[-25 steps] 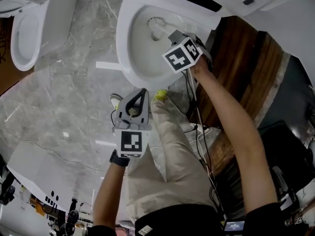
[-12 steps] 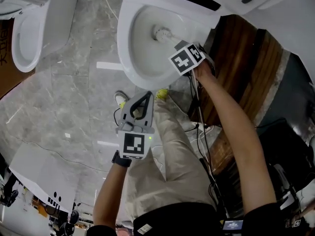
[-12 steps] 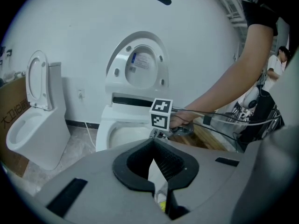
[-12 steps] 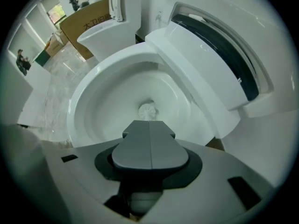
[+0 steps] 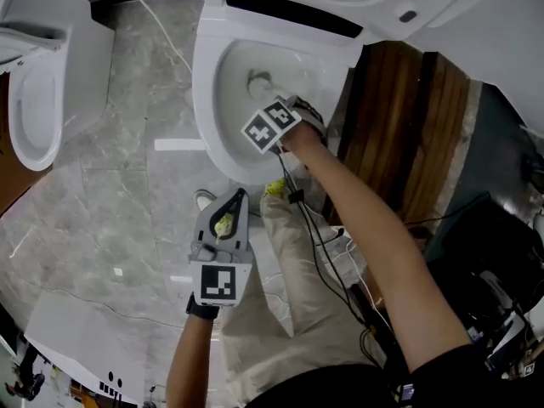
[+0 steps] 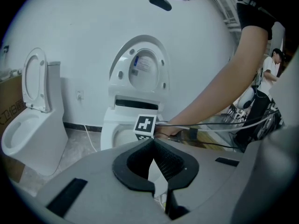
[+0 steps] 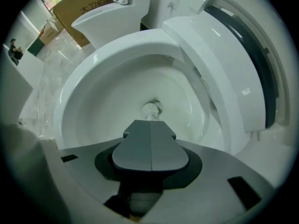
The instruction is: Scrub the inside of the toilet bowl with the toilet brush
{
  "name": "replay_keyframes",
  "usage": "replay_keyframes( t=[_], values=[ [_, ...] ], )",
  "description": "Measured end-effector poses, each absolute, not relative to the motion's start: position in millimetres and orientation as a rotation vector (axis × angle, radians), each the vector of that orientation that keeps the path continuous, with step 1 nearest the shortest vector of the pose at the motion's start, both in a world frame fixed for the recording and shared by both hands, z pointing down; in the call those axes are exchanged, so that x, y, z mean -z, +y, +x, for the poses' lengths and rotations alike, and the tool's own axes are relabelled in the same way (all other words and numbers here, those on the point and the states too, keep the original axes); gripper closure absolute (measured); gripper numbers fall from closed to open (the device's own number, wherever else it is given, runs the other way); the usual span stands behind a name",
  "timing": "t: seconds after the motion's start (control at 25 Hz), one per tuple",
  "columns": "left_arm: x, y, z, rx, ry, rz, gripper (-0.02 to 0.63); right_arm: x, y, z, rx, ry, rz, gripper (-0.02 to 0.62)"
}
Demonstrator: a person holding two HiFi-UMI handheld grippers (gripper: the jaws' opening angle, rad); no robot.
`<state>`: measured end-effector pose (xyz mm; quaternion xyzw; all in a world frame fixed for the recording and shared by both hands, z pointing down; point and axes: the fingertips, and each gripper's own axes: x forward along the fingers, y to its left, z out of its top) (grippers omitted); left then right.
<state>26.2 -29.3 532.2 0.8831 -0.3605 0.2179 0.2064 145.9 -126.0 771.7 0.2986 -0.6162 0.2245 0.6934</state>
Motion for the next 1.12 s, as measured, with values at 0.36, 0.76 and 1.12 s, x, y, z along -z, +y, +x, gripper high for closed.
replay_keyframes(
  t=[0.36, 0.76, 1.12],
  values=[
    [-576, -34, -19, -0.617, -1.106, 2.285, 0.589, -809, -143, 143, -0.466, -1.376, 0.630, 0.434],
    [-580, -53, -5, -0.649, -1.066, 2.341, 0.589, -812, -200, 173, -0.384, -1.315, 0.719, 0.344],
    [-550, -29, -2, -0.646, -1.041, 2.353, 0.589, -805, -115, 149, -0.388, -1.449, 0.667, 0.433]
  ],
)
